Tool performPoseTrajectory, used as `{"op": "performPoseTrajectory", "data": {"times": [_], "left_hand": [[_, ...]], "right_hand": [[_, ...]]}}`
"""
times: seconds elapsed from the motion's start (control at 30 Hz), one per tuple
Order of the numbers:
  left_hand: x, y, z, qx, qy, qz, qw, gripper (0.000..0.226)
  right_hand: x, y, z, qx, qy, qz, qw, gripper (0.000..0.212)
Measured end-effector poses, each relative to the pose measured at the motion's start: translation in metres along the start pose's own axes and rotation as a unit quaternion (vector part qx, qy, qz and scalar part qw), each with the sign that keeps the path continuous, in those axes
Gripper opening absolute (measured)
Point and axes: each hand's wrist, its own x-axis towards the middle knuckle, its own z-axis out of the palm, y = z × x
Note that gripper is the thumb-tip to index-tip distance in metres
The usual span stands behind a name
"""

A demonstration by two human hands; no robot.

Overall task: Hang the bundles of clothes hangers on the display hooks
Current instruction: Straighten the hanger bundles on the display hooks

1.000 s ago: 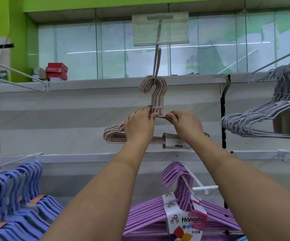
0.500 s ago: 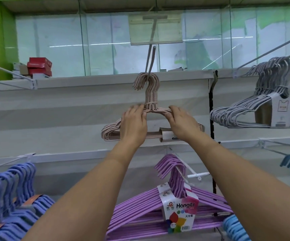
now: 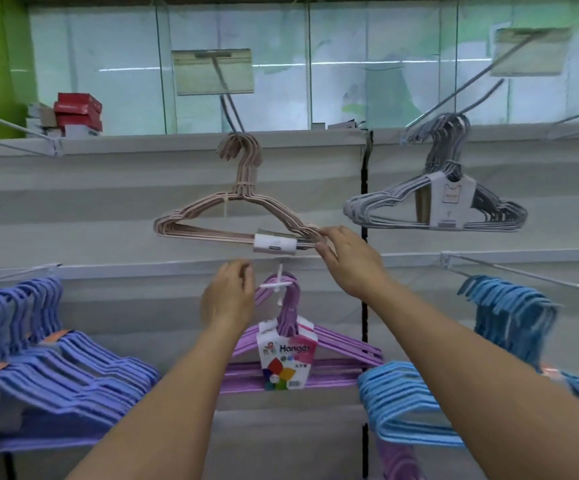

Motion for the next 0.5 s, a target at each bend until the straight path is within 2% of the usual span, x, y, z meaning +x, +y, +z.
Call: {"op": "performPoseTrajectory", "data": {"times": [0.07, 0.13, 0.27, 0.4, 0.5], "left_hand": [[-0.028, 0.003, 0.001, 0.044, -0.012, -0.020, 0.999, 0.028], [-0.056, 0.012, 0.002, 0.078, -0.031, 0.001, 0.996, 0.032], [-0.094, 0.042, 0.020, 0.098, -0.034, 0.121, 0.987, 0.046], [-0.097, 0.100, 0.035, 0.082, 0.028, 0.243, 0.966, 0.038], [-0.083, 0.153, 0.037, 0.031, 0.043, 0.285, 0.957, 0.034]], "right_hand": [[-0.017, 0.011, -0.016, -0.011, 0.022, 0.000, 1.000, 0.036], [-0.033, 0.025, -0.035, -0.028, 0.066, 0.004, 0.997, 0.033], [-0.053, 0.049, -0.070, -0.031, 0.152, 0.020, 0.988, 0.027], [-0.053, 0.080, -0.107, -0.050, 0.195, 0.053, 0.978, 0.025], [-0.045, 0.103, -0.128, -0.072, 0.196, 0.094, 0.973, 0.029]]}}
